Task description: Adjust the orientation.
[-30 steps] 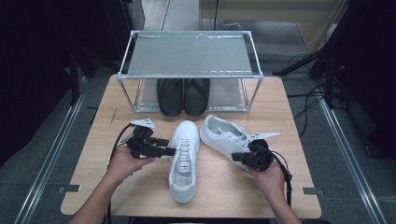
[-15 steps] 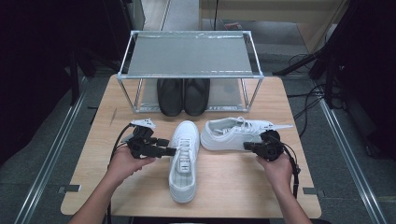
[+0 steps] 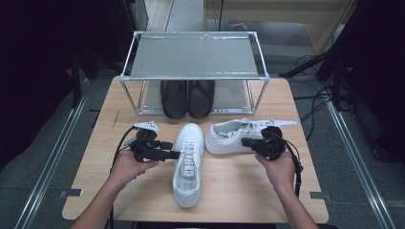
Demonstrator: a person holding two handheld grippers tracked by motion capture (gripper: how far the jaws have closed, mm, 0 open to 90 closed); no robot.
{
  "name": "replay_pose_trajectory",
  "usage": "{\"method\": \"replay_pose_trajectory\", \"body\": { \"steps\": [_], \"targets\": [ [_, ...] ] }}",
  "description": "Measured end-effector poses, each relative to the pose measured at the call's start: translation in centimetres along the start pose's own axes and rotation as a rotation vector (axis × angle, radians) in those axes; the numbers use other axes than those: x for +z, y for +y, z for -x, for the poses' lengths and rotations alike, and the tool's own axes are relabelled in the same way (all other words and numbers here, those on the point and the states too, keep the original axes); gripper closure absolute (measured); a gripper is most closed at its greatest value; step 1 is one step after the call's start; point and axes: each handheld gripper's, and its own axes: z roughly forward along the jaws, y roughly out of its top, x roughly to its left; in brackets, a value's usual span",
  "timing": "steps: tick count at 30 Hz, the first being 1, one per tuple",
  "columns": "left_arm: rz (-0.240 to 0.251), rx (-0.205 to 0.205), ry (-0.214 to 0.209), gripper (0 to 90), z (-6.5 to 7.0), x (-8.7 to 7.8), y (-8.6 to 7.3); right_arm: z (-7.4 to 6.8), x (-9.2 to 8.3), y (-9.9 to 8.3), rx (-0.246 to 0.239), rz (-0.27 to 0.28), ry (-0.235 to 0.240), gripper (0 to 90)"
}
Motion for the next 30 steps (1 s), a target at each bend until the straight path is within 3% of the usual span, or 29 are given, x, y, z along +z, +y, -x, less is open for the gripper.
{"method": "replay_pose_trajectory", "body": {
  "steps": [4,9,18,30],
  "targets": [
    [0.001,-0.001,0.002,39.2,0.0,0.0,0.0,-0.9,0.6,0.8,-0.010,0.006,0.031,90.0],
    [0.000,-0.001,-0.001,39.2,0.0,0.0,0.0,-2.3,2.7,2.5,-0.037,-0.004,0.056,90.0],
    [0.002,-0.002,-0.002,38.9,0.0,0.0,-0.1,-2.4,6.3,2.6,-0.047,-0.058,0.020,90.0],
    [0.007,0.001,-0.004,38.7,0.0,-0.1,-0.1,-2.4,5.7,1.9,-0.075,-0.085,0.060,90.0]
  ]
}}
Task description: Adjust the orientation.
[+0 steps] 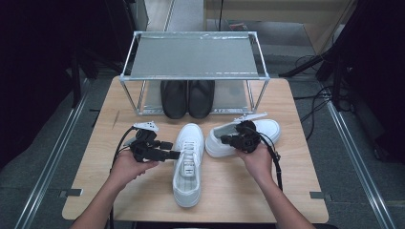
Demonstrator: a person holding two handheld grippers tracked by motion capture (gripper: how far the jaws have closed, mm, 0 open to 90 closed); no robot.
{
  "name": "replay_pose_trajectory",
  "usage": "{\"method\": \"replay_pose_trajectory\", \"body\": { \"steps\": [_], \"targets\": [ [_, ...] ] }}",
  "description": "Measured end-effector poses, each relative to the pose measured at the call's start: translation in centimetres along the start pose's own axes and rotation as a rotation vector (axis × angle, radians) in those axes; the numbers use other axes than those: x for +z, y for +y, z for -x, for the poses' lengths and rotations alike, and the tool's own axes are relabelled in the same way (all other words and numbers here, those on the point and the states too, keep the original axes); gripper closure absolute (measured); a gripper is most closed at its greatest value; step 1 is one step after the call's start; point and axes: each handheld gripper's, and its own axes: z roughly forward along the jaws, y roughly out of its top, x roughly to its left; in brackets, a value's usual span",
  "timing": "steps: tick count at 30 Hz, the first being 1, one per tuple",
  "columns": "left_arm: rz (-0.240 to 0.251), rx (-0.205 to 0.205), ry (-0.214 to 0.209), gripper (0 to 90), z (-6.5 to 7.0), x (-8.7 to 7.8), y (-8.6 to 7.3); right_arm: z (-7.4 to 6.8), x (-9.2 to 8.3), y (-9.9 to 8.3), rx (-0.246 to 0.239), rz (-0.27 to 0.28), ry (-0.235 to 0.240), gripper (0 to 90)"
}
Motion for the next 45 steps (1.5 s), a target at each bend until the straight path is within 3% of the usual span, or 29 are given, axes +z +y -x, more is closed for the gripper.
{"method": "replay_pose_trajectory", "body": {
  "steps": [9,26,37,45],
  "targets": [
    [0.004,-0.001,0.003,38.7,0.1,0.0,0.0,-0.5,-1.7,-2.2,0.003,-0.023,0.053,90.0],
    [0.004,-0.005,0.006,38.7,0.0,0.1,-0.1,-0.9,-5.7,-6.1,0.017,-0.036,0.094,90.0],
    [0.008,-0.006,0.011,38.9,0.0,0.0,-0.1,-0.1,-7.3,-7.1,0.029,-0.045,0.099,90.0],
    [0.017,0.004,0.019,47.2,0.1,-0.1,-0.2,0.1,-8.5,-7.3,0.008,-0.076,0.043,90.0]
  ]
}}
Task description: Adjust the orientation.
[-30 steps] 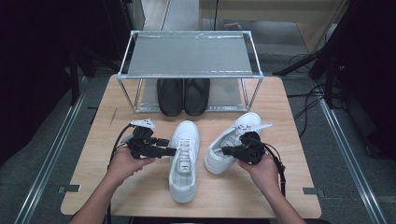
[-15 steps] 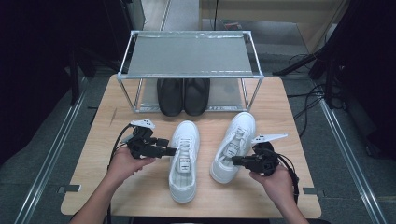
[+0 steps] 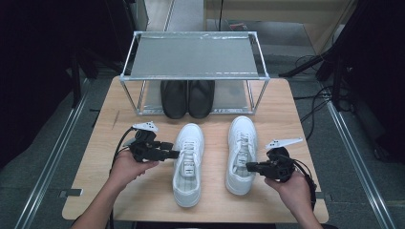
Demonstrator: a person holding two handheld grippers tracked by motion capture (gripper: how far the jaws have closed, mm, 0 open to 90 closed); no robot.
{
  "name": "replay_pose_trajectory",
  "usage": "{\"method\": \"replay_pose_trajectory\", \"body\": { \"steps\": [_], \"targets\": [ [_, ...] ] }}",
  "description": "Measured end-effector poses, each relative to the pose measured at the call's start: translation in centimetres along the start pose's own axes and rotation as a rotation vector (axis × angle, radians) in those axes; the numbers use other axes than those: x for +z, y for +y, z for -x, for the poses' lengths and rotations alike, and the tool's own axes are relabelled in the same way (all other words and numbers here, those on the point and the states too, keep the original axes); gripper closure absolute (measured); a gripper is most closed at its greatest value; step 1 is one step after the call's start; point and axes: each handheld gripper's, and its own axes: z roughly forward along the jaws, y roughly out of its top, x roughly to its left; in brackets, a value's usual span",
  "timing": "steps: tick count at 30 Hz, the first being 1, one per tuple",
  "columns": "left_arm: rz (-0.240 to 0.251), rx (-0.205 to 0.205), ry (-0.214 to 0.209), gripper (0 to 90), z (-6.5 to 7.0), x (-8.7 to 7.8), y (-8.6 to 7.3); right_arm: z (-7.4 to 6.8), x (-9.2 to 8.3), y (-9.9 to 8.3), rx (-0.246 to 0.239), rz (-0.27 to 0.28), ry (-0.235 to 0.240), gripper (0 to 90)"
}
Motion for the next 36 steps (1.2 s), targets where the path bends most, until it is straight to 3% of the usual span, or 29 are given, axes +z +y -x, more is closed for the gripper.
{"method": "replay_pose_trajectory", "body": {
  "steps": [6,8,9,10,13,17,18,24,29,33,36],
  "targets": [
    [0.004,-0.014,0.003,62.0,-0.2,-0.3,0.0,-0.4,-1.0,0.7,-0.027,-0.001,-0.033,90.0],
    [0.005,-0.020,0.003,64.7,-0.3,-0.3,0.0,-0.2,-2.1,1.7,-0.014,0.058,-0.021,90.0],
    [0.005,-0.020,0.003,64.8,-0.3,-0.3,0.0,-0.2,-2.1,1.7,-0.014,0.058,-0.021,90.0],
    [0.003,-0.026,0.003,64.4,-0.3,-0.2,0.0,0.0,-2.3,2.5,-0.005,0.092,-0.029,90.0],
    [0.008,-0.022,0.006,63.3,-0.2,-0.3,0.0,-0.2,-1.5,3.2,0.014,0.100,-0.009,86.7],
    [0.007,-0.022,0.005,61.6,-0.3,-0.3,0.0,-0.8,-0.3,3.6,-0.004,0.089,-0.010,81.9],
    [0.009,-0.024,0.005,61.2,-0.3,-0.3,0.0,-1.2,0.2,3.9,-0.020,0.097,-0.026,76.7],
    [0.012,-0.022,0.009,58.7,-0.2,-0.4,0.0,-0.7,-0.2,4.2,0.012,0.152,-0.037,69.2],
    [0.011,-0.025,0.010,57.4,-0.3,-0.3,0.0,0.3,-1.2,3.4,0.032,0.154,-0.113,59.3],
    [0.008,-0.023,0.014,56.6,-0.2,-0.3,0.0,0.8,-0.7,2.8,0.056,0.142,-0.121,52.3],
    [0.011,-0.024,0.020,56.2,-0.2,-0.2,0.0,0.9,0.6,2.5,0.066,0.125,-0.167,47.6]
  ]
}}
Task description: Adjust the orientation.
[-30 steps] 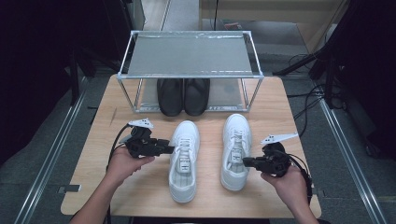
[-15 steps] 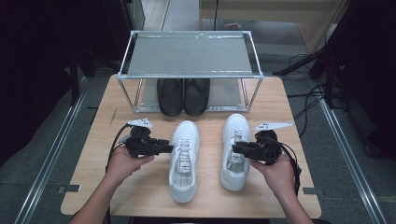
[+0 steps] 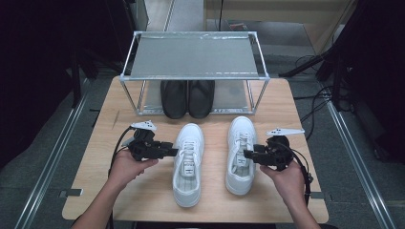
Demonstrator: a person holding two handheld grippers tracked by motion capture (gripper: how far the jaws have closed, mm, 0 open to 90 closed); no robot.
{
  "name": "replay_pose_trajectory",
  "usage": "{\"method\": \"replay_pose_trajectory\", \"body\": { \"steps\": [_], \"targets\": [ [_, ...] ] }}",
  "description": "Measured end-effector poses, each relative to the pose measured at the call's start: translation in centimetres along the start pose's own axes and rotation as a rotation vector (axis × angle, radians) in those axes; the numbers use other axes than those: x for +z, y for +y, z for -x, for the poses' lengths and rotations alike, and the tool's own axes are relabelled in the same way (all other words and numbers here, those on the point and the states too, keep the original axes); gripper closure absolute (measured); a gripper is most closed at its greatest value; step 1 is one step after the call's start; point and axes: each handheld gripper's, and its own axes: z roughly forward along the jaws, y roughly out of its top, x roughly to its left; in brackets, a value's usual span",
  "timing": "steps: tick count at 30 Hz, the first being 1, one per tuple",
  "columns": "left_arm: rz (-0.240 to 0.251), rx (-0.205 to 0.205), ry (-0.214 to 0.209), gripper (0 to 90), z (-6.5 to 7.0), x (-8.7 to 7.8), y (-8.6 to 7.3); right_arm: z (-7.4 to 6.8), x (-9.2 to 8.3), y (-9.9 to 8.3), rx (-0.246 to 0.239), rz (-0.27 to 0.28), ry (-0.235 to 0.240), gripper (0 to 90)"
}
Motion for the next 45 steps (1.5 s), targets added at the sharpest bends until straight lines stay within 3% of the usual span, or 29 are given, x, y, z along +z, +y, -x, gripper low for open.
{"method": "replay_pose_trajectory", "body": {
  "steps": [2,5,8,11,14,15,18,25,35,42,43,44,45],
  "targets": [
    [0.003,-0.001,-0.006,57.3,0.0,-0.1,0.0,0.0,0.6,-0.1,-0.020,-0.011,-0.043,44.8],
    [0.016,0.001,-0.023,63.3,0.0,-0.3,0.0,0.2,1.1,-0.2,-0.008,0.001,-0.023,46.2],
    [0.014,-0.003,-0.020,64.7,0.0,-0.3,0.0,0.2,1.1,-0.3,-0.018,0.010,-0.032,49.7],
    [0.011,-0.015,-0.011,64.4,-0.2,-0.3,-0.1,0.0,0.3,-0.4,-0.033,0.027,-0.039,66.4],
    [0.013,-0.019,-0.011,63.8,-0.4,-0.4,-0.1,-0.1,0.0,-0.6,-0.045,0.033,-0.054,72.2],
    [0.013,-0.024,-0.010,63.5,-0.4,-0.4,-0.1,0.1,-0.4,-0.7,-0.033,0.038,-0.054,80.5],
    [0.008,-0.031,-0.009,63.2,-0.5,-0.3,-0.1,0.4,-0.6,-0.7,-0.008,0.040,-0.048,84.1],
    [0.006,-0.031,-0.006,64.1,-0.6,-0.3,0.0,0.1,-0.5,-0.6,0.014,0.041,-0.019,84.9],
    [0.008,-0.027,-0.008,65.9,-0.6,-0.3,-0.1,-2.8,1.1,-0.3,-0.015,0.014,0.062,84.6],
    [-0.006,-0.021,-0.002,68.6,-0.6,0.0,-0.2,-3.6,1.8,-0.2,-0.015,0.016,0.089,82.5],
    [-0.013,-0.016,-0.001,69.1,-0.6,0.1,-0.3,-3.7,1.8,-0.2,-0.036,0.009,0.093,76.6],
    [-0.013,-0.016,-0.001,69.6,-0.6,0.1,-0.3,-3.7,1.8,-0.2,-0.036,0.009,0.093,76.6],
    [-0.017,-0.012,0.000,70.3,-0.7,0.1,-0.3,-3.6,1.6,-0.2,-0.043,0.012,0.116,68.4]
  ]
}}
